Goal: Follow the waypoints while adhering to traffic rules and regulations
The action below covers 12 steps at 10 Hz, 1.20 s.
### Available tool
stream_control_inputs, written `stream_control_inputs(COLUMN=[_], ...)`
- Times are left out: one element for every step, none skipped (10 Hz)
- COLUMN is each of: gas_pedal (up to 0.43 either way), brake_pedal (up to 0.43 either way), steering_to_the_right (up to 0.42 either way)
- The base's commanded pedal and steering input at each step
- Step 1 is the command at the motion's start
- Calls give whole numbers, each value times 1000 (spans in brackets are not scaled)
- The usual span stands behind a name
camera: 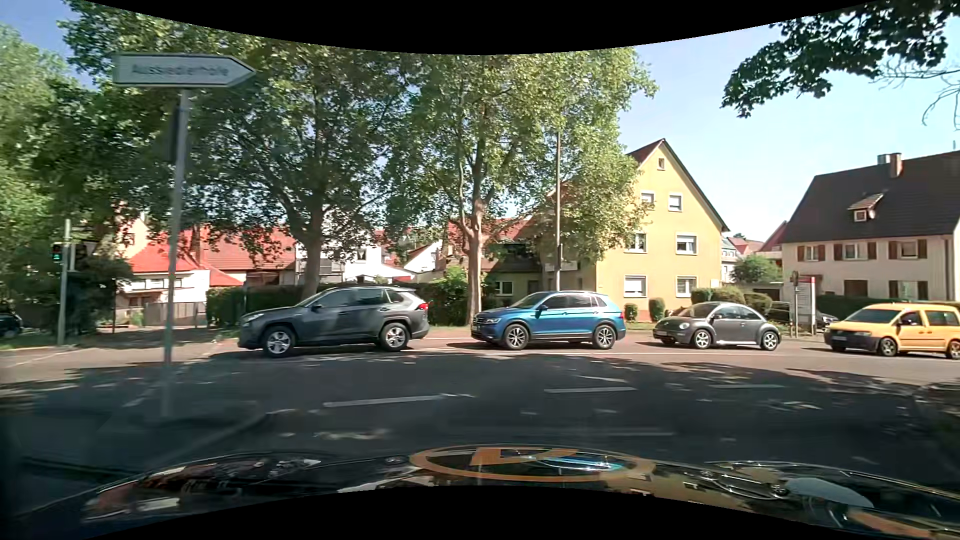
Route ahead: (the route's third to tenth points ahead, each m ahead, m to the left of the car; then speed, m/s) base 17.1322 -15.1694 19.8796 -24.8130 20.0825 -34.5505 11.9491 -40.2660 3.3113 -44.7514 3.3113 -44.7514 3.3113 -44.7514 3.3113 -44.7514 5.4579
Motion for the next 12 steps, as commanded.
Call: stream_control_inputs(gas_pedal=[59, 59, 59, 59, 59, 59, 59, 59, 59, 59, 59, 67], brake_pedal=[0, 0, 0, 0, 0, 0, 0, 0, 0, 0, 0, 0], steering_to_the_right=[291, 291, 292, 295, 300, 303, 307, 313, 325, 335, 338, 337])
